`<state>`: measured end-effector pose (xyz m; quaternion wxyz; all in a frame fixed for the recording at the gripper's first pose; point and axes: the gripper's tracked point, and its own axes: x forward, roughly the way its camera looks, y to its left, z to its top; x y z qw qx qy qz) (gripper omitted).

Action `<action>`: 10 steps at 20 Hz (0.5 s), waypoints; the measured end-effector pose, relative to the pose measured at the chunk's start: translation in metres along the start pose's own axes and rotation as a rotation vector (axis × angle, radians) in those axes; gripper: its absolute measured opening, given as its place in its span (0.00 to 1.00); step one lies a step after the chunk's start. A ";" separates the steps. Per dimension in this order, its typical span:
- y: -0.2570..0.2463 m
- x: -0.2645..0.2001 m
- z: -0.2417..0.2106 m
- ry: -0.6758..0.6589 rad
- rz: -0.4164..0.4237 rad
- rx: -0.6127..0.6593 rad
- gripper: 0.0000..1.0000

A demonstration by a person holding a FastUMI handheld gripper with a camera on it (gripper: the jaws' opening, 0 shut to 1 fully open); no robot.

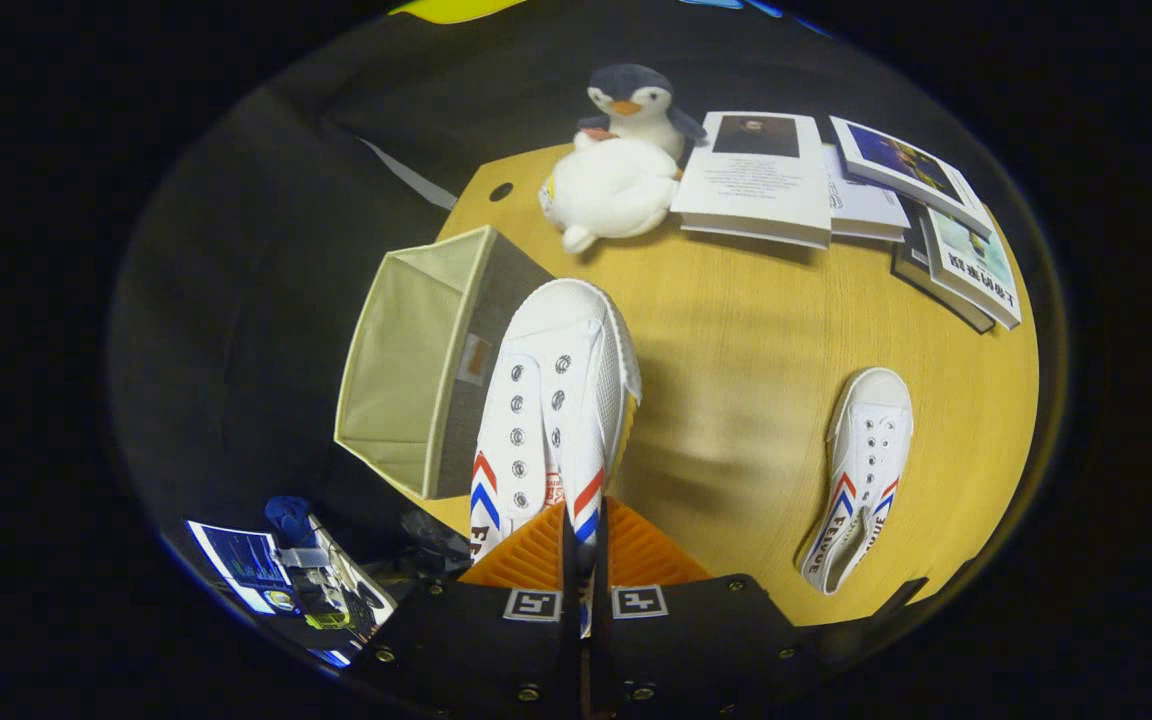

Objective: Open the storage box then place both shoes into the box .Put the left shoe in first, then the right shoe, with the right side of both shoes facing outward in a uniform manner.

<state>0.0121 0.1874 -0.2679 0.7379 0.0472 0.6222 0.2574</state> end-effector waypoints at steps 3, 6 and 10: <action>0.041 -0.011 0.021 -0.017 0.044 -0.057 0.04; 0.085 -0.004 0.046 -0.026 0.084 -0.113 0.04; 0.130 0.024 0.072 -0.011 0.080 -0.187 0.04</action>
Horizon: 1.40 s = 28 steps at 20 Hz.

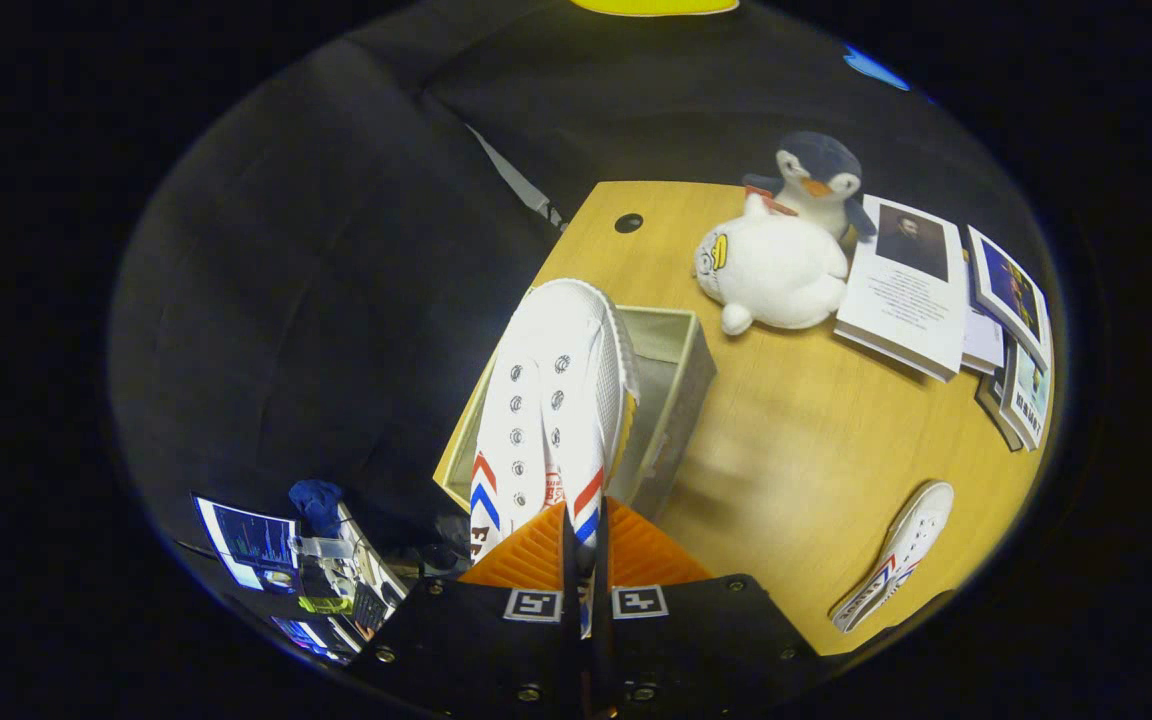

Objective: Open the storage box then place both shoes into the box .Put the left shoe in first, then the right shoe, with the right side of both shoes facing outward in a uniform manner.

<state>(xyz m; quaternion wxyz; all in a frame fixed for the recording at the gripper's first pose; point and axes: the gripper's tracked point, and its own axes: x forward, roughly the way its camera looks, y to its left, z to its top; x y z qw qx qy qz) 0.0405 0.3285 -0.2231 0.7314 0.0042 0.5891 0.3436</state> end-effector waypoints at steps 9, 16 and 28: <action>0.027 0.086 0.014 0.115 -0.075 -0.090 0.04; 0.033 0.085 0.037 0.061 -0.064 -0.126 0.71; 0.004 0.019 0.032 -0.022 -0.045 -0.066 0.71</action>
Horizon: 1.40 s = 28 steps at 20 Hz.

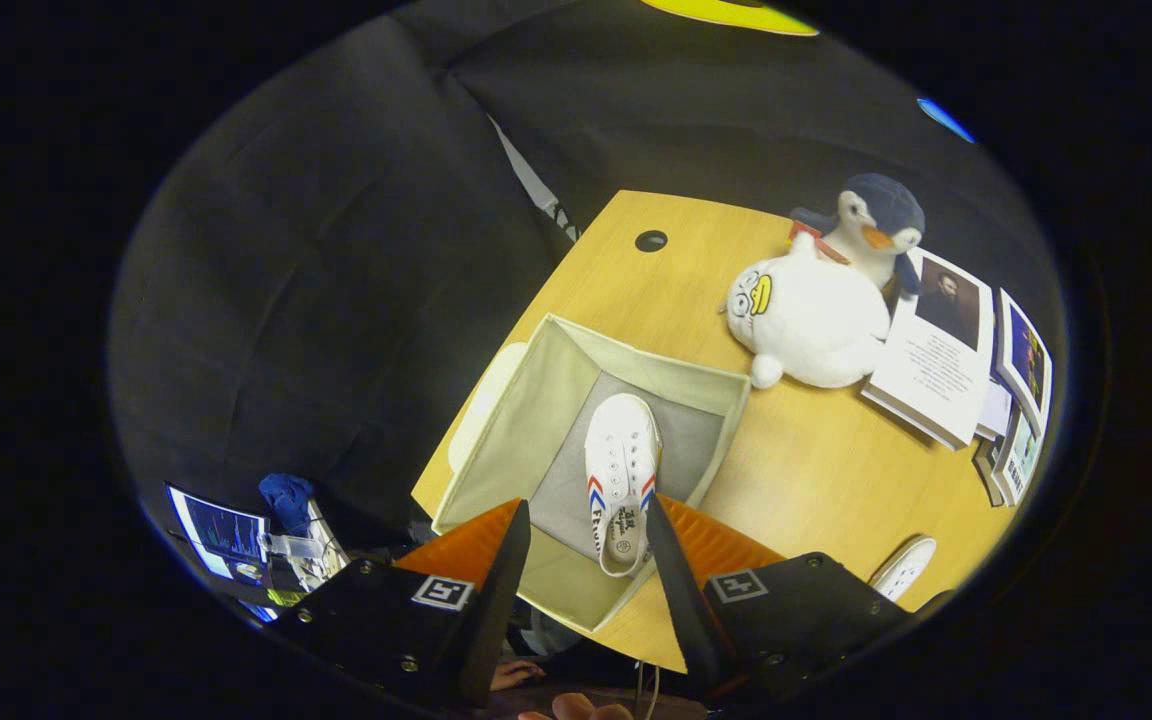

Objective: Open the storage box then place both shoes into the box .Put the left shoe in first, then the right shoe, with the right side of both shoes facing outward in a uniform manner.

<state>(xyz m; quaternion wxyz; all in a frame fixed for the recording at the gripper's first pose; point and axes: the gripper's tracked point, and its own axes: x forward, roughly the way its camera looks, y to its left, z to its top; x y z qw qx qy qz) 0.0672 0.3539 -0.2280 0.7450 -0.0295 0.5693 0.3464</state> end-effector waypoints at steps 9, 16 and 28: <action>-0.067 -0.071 -0.056 -0.061 -0.031 0.095 0.71; -0.138 -0.105 -0.112 -0.097 -0.073 0.220 0.71; -0.273 -0.121 -0.213 -0.054 -0.233 0.410 0.71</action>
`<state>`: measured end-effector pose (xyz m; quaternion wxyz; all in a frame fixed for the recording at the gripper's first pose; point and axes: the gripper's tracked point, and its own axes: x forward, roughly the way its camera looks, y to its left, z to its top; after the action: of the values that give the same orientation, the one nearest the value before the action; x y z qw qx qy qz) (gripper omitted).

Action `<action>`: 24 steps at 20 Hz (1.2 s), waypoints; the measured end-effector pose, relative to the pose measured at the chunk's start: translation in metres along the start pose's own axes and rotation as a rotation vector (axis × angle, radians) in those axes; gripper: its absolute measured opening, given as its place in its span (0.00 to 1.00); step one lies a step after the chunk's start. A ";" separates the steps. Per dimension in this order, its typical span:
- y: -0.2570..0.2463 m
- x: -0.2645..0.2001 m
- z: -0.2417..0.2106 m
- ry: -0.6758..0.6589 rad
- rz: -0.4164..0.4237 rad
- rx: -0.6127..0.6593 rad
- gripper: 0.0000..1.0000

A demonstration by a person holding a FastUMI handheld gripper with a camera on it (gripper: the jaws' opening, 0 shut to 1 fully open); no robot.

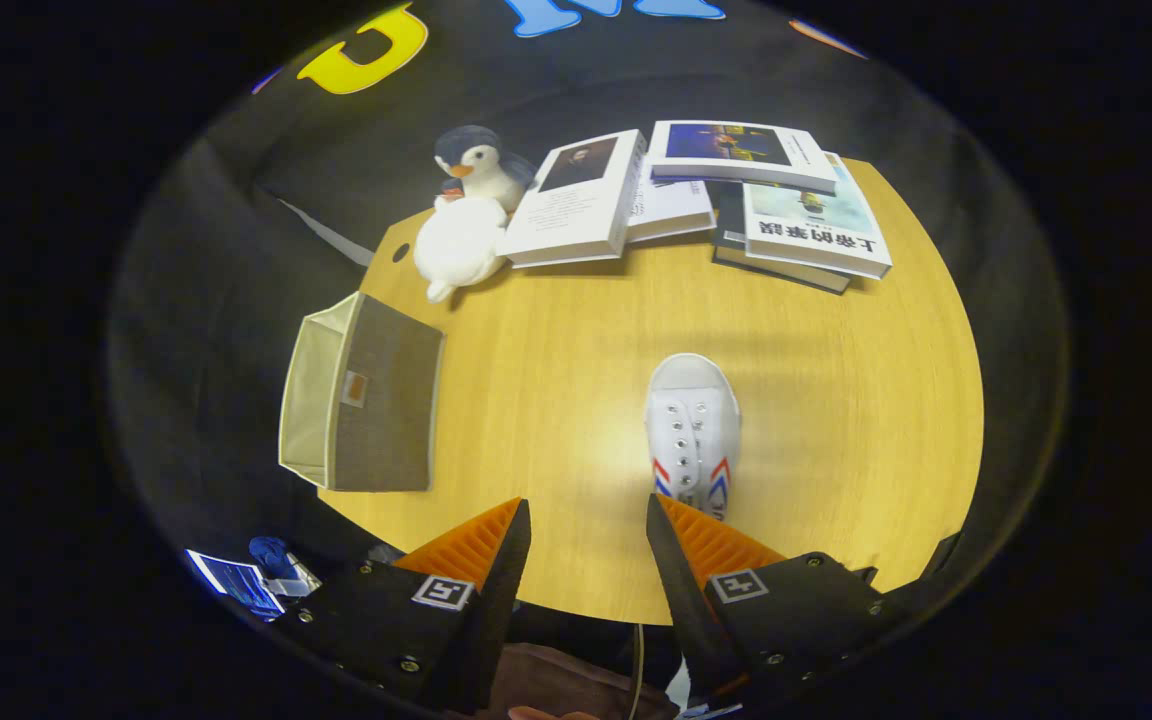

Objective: Open the storage box then place both shoes into the box .Put the left shoe in first, then the right shoe, with the right side of both shoes facing outward in a uniform manner.

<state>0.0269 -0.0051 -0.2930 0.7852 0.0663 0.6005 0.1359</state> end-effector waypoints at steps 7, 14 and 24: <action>-0.056 0.026 -0.026 0.060 -0.078 0.058 0.71; -0.082 0.068 -0.034 0.109 -0.056 0.101 0.71; -0.094 0.127 -0.046 0.189 -0.051 0.003 0.65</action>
<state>0.0261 -0.0603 -0.4483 0.7281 0.0390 0.6737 0.1203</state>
